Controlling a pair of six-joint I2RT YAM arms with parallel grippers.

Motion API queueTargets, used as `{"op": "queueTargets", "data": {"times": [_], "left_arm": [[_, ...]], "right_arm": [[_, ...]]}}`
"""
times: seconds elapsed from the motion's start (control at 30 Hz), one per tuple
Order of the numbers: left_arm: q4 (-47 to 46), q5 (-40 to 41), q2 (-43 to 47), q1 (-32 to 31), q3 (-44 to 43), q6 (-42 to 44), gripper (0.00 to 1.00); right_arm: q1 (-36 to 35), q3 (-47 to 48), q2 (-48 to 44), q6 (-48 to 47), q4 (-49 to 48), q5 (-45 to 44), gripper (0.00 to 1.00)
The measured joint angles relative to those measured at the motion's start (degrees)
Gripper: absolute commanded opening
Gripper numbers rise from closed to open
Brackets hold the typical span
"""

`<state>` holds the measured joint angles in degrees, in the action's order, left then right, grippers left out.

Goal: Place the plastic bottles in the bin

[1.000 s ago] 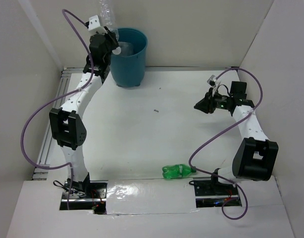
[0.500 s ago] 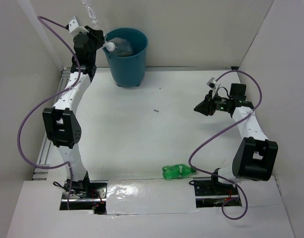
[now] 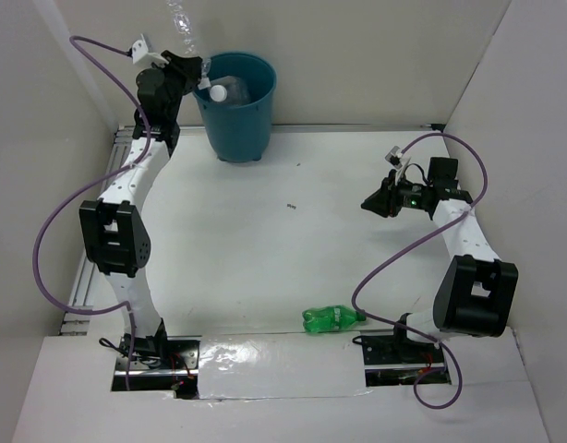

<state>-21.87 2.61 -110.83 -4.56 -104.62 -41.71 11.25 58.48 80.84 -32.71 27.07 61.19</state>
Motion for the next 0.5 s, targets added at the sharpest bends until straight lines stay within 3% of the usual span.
{"op": "queueTargets", "data": {"times": [0.5], "left_arm": [[-4.31, 0.33, 0.52, 0.87, 3.23, -0.66, 0.0]], "right_arm": [[0.0, 0.0, 0.59, -0.24, -0.02, -0.11, 0.33]]}}
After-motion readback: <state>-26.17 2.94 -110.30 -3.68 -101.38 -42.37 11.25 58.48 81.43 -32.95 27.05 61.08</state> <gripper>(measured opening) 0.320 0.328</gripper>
